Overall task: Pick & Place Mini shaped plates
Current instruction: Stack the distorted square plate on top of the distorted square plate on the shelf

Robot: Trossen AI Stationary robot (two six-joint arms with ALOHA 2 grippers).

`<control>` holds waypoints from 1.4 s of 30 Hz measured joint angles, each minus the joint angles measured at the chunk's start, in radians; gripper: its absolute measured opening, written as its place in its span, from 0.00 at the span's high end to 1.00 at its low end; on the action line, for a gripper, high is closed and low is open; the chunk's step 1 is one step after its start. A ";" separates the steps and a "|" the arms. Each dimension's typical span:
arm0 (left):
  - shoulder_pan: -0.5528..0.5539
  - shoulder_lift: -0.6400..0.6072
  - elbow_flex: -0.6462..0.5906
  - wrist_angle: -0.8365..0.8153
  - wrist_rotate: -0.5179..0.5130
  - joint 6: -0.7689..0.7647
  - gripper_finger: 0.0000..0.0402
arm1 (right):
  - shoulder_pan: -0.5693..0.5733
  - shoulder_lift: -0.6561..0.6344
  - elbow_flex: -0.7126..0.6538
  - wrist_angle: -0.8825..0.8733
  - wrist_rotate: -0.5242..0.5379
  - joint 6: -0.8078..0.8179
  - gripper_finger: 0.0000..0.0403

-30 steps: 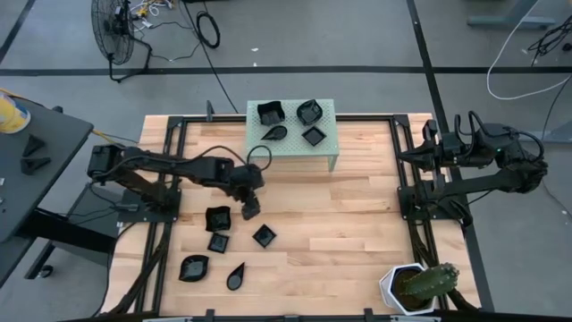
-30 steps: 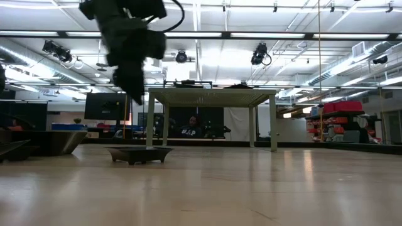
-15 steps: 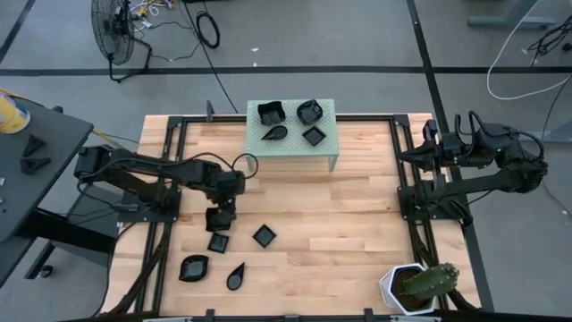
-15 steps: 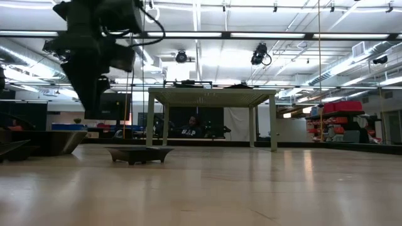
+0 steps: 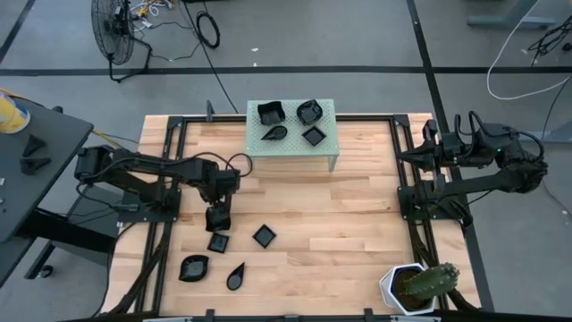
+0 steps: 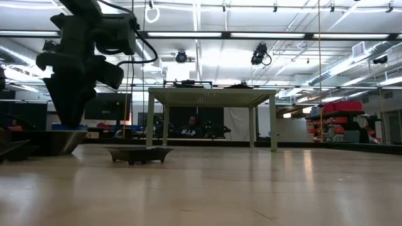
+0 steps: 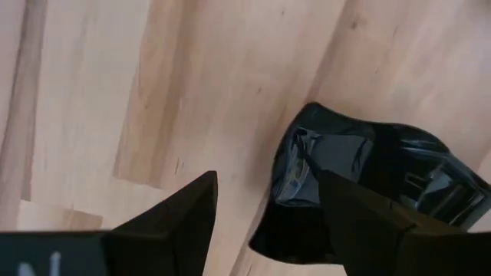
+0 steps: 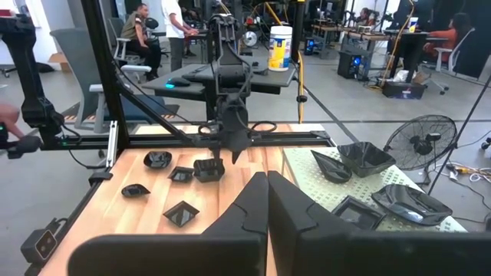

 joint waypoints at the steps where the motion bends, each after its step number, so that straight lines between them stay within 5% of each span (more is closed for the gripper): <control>1: 0.005 0.001 0.000 -0.001 0.001 0.015 0.42 | 0.000 0.000 0.000 0.000 0.000 0.000 0.99; 25: 0.031 0.119 -0.013 0.001 0.005 0.063 0.43 | 0.000 0.000 0.000 0.000 0.000 0.000 0.99; 42: 0.031 0.131 -0.013 0.007 0.052 0.077 0.78 | 0.000 0.000 0.000 0.000 0.000 0.000 0.99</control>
